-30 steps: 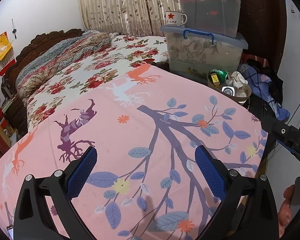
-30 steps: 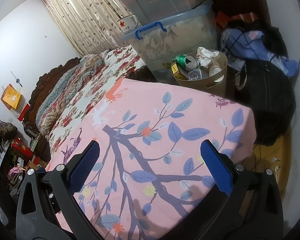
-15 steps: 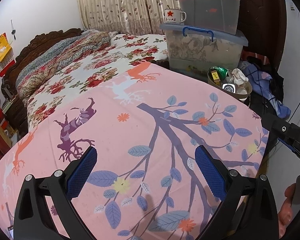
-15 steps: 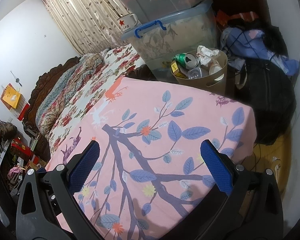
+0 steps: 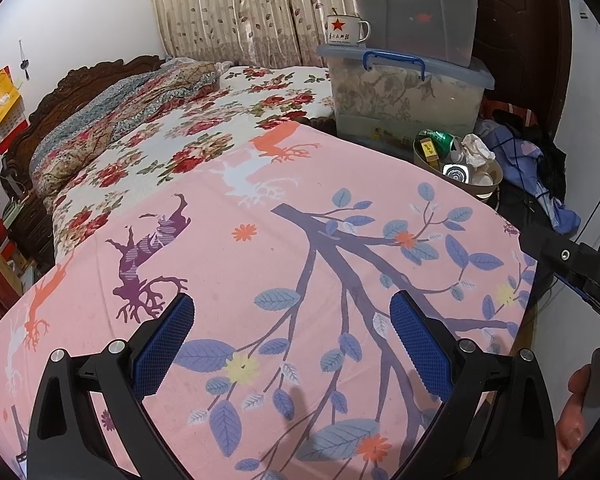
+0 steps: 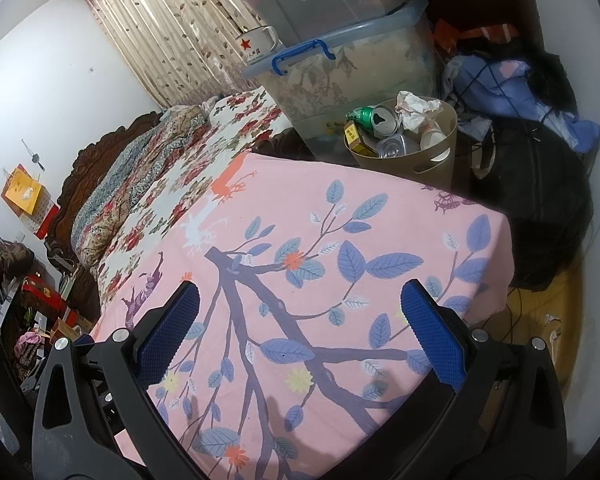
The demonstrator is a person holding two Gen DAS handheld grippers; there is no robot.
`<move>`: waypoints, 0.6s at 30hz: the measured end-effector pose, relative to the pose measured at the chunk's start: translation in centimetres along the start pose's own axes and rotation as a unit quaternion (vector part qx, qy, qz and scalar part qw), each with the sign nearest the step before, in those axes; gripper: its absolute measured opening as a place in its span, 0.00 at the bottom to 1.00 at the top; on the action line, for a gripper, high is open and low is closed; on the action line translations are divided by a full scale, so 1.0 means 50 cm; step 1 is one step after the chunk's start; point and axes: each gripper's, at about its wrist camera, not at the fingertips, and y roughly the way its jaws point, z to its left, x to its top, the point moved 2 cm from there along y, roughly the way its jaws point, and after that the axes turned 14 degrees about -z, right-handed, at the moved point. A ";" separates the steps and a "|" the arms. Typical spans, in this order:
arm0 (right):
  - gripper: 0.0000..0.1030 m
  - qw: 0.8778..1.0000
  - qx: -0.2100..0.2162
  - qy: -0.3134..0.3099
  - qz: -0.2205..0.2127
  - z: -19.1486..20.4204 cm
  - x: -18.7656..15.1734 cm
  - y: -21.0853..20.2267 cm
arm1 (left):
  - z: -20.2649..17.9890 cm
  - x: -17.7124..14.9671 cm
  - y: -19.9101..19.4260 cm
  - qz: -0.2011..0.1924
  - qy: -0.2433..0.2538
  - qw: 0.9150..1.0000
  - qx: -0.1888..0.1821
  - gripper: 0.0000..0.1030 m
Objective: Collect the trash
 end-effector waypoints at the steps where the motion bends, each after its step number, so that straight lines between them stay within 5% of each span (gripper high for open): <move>1: 0.97 1.000 0.000 0.000 0.000 0.000 -0.001 0.000 | 0.000 0.000 0.000 0.000 0.001 1.000 0.000 0.92; 18: 0.97 1.000 0.000 -0.001 0.004 0.005 -0.004 0.004 | -0.001 -0.009 0.010 0.014 0.002 1.000 -0.003 0.92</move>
